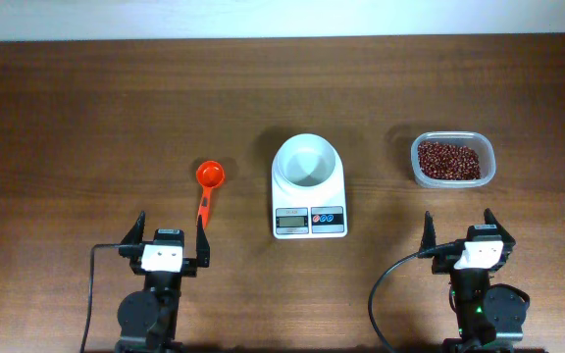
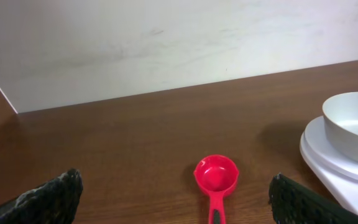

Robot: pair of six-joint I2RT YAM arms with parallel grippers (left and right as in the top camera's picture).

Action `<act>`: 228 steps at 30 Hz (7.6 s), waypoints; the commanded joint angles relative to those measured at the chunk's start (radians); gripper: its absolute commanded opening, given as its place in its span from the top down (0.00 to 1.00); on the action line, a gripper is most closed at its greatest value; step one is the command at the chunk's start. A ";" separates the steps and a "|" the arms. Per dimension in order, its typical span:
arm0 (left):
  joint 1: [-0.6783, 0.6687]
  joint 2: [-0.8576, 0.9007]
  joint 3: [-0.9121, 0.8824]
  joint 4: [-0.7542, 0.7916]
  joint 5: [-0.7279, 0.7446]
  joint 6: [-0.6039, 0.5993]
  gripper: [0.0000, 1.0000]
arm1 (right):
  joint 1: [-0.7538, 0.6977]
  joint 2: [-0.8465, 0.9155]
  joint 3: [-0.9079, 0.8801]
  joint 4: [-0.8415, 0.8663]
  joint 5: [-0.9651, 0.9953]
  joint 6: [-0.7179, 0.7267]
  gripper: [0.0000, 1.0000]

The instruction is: Scoop item into bowl and weigh 50g on scale

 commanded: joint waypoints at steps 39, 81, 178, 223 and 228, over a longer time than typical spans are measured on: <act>0.003 1.659 1.198 -0.993 0.148 -0.197 0.82 | 0.005 -0.005 -0.005 -0.004 0.012 -0.006 0.01; -0.014 1.818 1.114 -0.427 0.024 -0.291 0.64 | 0.005 -0.005 -0.005 -0.004 0.013 -0.006 0.01; -0.077 1.846 1.381 -0.329 0.064 -0.200 1.00 | 0.005 0.118 -0.005 0.061 -0.079 0.002 0.01; 0.025 2.106 1.546 -0.885 -0.038 -0.234 0.98 | 0.005 0.118 -0.005 0.050 -0.078 0.002 0.01; 0.026 2.106 1.555 -0.884 -0.064 -0.234 0.96 | 0.005 0.118 -0.005 0.050 -0.078 0.002 0.01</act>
